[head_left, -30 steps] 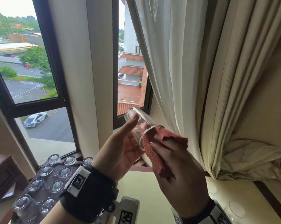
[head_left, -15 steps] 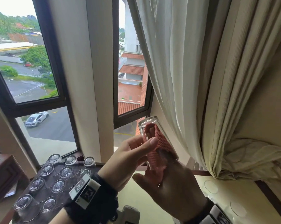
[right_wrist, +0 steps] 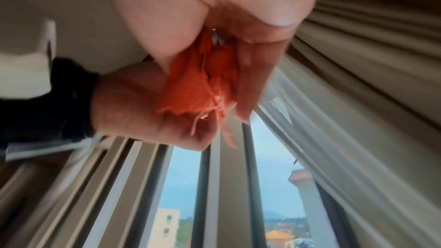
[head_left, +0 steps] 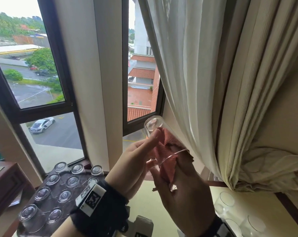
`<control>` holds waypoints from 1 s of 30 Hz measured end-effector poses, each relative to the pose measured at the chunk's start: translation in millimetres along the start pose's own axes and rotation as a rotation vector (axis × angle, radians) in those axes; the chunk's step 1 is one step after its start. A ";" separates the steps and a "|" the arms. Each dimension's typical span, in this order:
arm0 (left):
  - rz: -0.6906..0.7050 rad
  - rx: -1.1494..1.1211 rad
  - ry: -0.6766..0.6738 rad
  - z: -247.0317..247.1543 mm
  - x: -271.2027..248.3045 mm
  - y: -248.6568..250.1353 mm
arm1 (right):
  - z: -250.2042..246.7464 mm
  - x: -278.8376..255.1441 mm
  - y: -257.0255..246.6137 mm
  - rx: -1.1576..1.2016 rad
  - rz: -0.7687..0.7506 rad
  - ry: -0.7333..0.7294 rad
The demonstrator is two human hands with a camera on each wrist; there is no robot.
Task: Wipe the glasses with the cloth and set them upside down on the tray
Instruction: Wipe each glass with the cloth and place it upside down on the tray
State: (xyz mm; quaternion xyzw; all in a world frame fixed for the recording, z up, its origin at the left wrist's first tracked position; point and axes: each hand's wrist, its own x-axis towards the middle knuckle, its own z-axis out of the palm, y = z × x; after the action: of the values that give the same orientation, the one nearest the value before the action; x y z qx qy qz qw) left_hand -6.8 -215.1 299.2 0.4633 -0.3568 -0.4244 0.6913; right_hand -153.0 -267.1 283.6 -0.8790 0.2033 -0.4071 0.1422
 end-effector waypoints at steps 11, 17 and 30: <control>0.083 -0.138 -0.188 -11.7 -3.7 -9.2 | 2.9 6.8 -6.7 0.429 0.361 -0.189; 0.084 -0.209 -0.256 -17.6 -2.9 -6.5 | -6.1 10.6 -26.9 1.378 0.504 -0.378; 0.042 -0.142 -0.223 -10.7 0.0 -0.8 | -7.6 18.2 -20.0 1.182 0.675 -0.446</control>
State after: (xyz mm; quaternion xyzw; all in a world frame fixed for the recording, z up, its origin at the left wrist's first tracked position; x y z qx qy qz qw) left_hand 2.5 -211.7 295.1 0.3557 -0.4102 -0.4827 0.6872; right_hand -143.4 -258.8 308.7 -0.6064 0.1759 -0.1937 0.7509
